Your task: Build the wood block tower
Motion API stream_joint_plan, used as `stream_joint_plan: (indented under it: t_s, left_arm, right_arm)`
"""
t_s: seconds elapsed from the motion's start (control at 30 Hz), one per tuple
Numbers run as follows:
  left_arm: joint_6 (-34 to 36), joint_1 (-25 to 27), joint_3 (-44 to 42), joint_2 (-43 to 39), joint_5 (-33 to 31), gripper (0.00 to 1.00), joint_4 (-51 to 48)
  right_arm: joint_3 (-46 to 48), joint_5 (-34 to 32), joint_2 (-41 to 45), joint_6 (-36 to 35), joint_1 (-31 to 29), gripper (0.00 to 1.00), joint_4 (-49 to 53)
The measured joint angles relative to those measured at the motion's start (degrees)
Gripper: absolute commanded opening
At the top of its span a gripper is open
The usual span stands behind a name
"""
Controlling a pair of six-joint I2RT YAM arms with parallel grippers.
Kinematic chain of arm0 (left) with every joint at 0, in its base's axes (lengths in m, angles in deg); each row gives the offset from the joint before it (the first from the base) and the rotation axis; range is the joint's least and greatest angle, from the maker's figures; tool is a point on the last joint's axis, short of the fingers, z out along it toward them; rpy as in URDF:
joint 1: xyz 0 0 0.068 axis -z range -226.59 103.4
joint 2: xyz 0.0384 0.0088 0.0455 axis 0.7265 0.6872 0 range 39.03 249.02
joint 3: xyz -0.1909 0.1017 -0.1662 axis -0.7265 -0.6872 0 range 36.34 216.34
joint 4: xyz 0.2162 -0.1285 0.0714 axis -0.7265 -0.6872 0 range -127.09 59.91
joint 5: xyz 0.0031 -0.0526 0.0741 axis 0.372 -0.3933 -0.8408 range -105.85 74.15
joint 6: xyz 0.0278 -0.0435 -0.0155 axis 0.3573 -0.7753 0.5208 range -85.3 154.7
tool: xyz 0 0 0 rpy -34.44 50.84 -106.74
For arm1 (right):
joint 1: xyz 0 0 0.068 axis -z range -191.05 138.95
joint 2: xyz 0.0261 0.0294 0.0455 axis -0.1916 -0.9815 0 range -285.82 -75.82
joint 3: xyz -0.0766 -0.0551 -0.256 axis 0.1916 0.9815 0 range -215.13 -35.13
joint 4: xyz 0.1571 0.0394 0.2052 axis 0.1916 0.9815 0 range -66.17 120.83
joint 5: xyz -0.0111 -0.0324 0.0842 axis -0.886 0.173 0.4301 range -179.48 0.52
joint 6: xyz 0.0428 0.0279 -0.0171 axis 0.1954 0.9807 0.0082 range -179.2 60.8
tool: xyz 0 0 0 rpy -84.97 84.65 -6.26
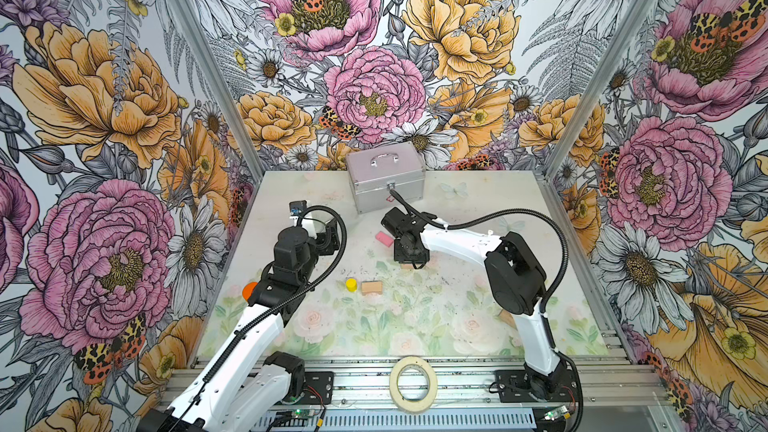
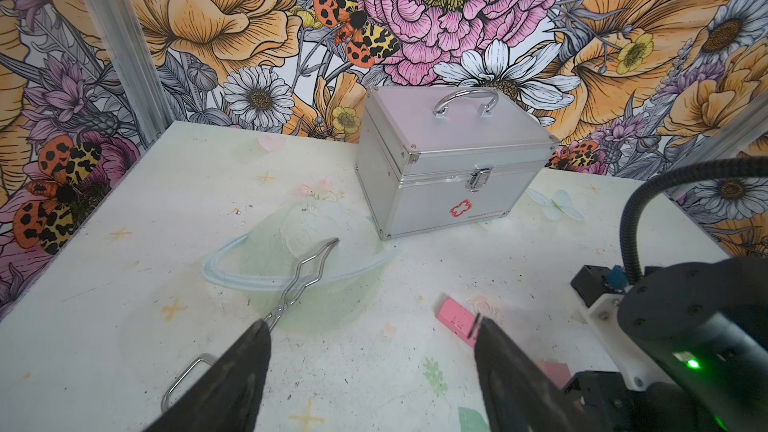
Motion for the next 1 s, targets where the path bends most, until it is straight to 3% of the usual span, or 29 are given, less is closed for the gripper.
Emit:
stream_joint_plan:
  t_s: [1.0]
  left_arm:
    - [0.09, 0.0, -0.04, -0.02, 0.0, 0.79, 0.0]
  right_arm:
    - [0.11, 0.68, 0.0, 1.14, -0.2, 0.0, 0.0]
